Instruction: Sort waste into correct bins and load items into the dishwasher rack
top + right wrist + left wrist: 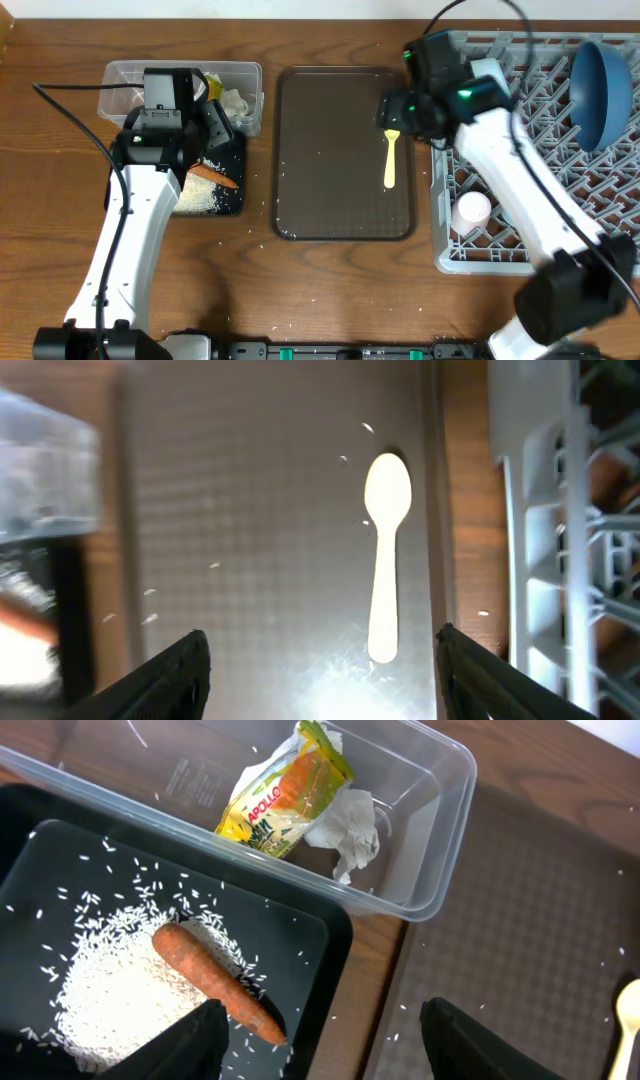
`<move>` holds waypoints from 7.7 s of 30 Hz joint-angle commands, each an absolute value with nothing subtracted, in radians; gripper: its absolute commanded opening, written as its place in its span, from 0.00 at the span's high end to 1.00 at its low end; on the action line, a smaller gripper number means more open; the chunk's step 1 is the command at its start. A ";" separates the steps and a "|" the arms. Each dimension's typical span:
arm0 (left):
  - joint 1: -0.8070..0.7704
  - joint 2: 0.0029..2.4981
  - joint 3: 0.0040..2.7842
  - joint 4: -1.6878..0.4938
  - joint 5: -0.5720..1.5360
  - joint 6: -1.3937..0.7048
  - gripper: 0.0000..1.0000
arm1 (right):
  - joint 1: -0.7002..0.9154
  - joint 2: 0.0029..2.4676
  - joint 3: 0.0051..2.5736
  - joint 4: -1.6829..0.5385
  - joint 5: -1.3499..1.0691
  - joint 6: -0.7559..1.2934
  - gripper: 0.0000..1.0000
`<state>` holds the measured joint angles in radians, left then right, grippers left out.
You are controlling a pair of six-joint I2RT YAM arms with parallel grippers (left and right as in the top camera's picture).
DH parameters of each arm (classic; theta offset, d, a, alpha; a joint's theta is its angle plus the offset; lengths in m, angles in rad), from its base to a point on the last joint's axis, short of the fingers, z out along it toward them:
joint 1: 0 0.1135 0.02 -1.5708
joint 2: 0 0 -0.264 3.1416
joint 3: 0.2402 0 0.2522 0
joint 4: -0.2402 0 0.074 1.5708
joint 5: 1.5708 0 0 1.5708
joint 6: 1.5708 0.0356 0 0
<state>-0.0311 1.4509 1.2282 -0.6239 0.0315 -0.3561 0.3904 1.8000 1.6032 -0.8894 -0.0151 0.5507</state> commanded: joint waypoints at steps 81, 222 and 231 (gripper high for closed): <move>-0.030 1.457 1.232 -0.654 0.043 -0.322 0.05 | 0.177 1.760 1.606 -1.025 0.180 0.172 0.99; -0.030 0.798 0.570 -0.305 0.083 -0.332 0.05 | 0.043 0.005 0.005 -0.064 0.085 0.088 0.01; -0.030 0.481 0.294 0.025 0.120 -0.015 0.05 | 0.043 0.005 0.005 -0.064 0.085 0.088 0.01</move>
